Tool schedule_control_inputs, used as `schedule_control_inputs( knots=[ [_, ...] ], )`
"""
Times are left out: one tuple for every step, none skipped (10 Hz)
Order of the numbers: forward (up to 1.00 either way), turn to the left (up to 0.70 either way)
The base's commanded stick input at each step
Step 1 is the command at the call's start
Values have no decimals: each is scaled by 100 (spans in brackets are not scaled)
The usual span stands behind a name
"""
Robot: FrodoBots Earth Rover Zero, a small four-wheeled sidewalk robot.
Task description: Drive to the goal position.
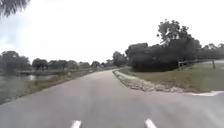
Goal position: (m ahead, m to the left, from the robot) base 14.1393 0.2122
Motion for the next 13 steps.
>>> schedule_control_inputs(
  knots=[
    [85,0],
    [85,0],
    [85,0],
    [85,4],
    [85,18],
    [85,31],
    [85,0],
    [85,0],
    [85,0],
    [85,0],
    [85,0],
    [85,0],
    [85,0]
  ],
)
